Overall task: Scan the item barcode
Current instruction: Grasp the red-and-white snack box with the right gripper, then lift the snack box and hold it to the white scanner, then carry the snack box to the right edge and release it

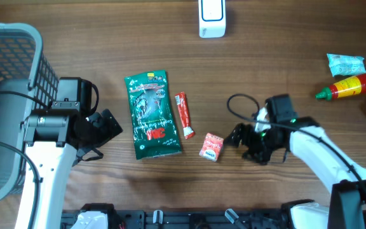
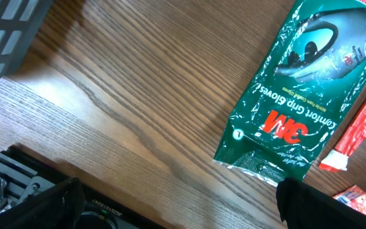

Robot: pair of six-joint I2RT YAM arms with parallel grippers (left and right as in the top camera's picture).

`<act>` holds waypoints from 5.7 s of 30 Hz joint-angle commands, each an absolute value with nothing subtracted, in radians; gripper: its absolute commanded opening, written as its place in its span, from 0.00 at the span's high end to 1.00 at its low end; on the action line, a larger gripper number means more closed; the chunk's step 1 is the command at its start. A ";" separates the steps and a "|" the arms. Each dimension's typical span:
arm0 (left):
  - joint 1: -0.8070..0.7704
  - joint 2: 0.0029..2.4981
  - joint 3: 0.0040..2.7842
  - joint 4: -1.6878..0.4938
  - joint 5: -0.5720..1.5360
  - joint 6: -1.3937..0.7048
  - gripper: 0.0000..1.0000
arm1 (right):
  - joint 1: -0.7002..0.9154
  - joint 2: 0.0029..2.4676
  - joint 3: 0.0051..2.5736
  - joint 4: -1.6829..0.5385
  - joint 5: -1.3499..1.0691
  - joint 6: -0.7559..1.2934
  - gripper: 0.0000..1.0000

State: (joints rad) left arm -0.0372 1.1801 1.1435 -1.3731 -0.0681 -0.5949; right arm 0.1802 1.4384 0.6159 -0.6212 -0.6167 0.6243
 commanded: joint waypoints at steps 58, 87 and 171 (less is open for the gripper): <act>-0.030 1.180 1.144 -1.374 -0.064 -0.580 0.00 | 0.470 1.407 0.516 0.940 -1.474 0.878 0.96; -0.030 1.180 1.144 -1.374 -0.064 -0.580 0.00 | 0.470 1.385 0.592 0.729 -0.346 -0.120 0.96; -0.030 1.180 1.144 -1.374 -0.064 -0.580 0.00 | -0.361 1.797 1.658 -0.714 -0.575 0.298 0.00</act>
